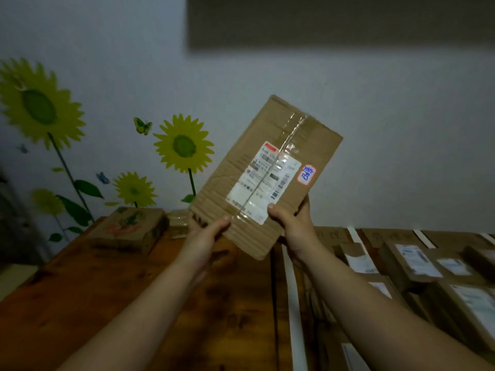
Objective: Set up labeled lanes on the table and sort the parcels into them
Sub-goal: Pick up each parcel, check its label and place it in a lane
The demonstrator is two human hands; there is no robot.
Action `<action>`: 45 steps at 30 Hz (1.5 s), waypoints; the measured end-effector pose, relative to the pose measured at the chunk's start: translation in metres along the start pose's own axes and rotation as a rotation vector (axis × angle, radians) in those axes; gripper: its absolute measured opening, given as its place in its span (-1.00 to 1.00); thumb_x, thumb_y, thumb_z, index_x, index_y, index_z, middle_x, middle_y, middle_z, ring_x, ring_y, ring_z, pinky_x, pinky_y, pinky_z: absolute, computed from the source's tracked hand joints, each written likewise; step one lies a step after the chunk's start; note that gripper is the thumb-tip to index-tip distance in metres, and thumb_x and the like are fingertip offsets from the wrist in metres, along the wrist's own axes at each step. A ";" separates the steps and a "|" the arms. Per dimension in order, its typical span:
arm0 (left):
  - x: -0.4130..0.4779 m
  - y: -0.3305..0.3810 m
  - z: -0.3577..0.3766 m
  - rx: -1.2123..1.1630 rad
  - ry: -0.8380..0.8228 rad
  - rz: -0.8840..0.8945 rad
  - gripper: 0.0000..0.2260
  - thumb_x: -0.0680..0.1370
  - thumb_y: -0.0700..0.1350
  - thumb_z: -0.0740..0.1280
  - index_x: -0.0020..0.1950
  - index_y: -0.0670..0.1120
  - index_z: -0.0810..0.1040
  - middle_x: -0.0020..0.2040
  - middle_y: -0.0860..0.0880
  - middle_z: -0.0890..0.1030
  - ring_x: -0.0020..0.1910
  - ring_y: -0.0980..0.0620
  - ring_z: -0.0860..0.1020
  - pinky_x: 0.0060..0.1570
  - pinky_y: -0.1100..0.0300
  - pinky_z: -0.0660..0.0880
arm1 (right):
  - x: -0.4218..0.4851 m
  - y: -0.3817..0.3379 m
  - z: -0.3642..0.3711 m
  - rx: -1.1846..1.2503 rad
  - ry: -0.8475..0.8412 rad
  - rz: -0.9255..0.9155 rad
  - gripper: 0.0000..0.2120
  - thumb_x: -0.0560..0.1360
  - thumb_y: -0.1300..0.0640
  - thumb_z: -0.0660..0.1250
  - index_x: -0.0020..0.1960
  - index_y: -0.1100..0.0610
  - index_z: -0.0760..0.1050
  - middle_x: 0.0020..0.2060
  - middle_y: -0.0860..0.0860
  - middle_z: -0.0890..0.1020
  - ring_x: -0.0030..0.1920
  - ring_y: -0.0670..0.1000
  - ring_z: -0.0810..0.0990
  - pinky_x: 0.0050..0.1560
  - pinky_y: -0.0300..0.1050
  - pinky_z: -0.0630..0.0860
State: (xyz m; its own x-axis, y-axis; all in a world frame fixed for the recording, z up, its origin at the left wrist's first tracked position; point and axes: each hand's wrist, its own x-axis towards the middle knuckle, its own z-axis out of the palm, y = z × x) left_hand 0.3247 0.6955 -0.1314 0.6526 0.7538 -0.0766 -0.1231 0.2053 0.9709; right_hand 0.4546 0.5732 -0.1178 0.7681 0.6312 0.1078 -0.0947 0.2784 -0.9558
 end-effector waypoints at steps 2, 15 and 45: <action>-0.010 0.021 -0.014 0.057 0.023 0.023 -0.38 0.53 -0.08 0.32 0.47 0.27 0.09 0.25 -0.03 0.54 0.18 -0.07 0.53 0.11 -0.12 0.39 | -0.017 -0.006 -0.022 -0.067 -0.056 0.017 -0.35 0.43 0.24 0.42 0.40 -0.10 0.23 0.15 -0.01 0.59 0.08 0.03 0.62 0.01 0.07 0.60; -0.125 0.004 0.015 0.108 -0.332 0.013 -0.37 0.50 -0.25 0.33 0.47 0.18 0.23 0.19 -0.03 0.58 0.07 -0.02 0.61 -0.13 0.07 0.55 | -0.161 -0.033 -0.064 -0.403 0.081 -0.064 -0.64 0.53 -0.01 0.32 0.30 -0.14 0.37 0.09 -0.18 0.57 0.11 -0.09 0.56 -0.05 -0.18 0.52; -0.371 -0.187 0.505 0.336 -0.800 -0.394 -0.39 0.45 0.03 0.42 0.42 0.26 0.24 0.14 -0.06 0.60 0.12 -0.19 0.56 0.17 -0.23 0.46 | -0.470 -0.153 -0.543 -1.217 0.380 0.121 -0.12 0.38 -0.22 0.42 0.50 -0.27 -0.07 0.45 -0.21 -0.13 0.47 0.01 0.07 0.46 0.01 0.22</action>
State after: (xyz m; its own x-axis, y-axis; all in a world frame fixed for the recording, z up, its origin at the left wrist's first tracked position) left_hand 0.4834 0.0627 -0.1697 0.9347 -0.0075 -0.3554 0.3550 0.0695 0.9323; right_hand 0.4524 -0.1594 -0.1709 0.9462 0.3040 0.1110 0.3065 -0.7317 -0.6088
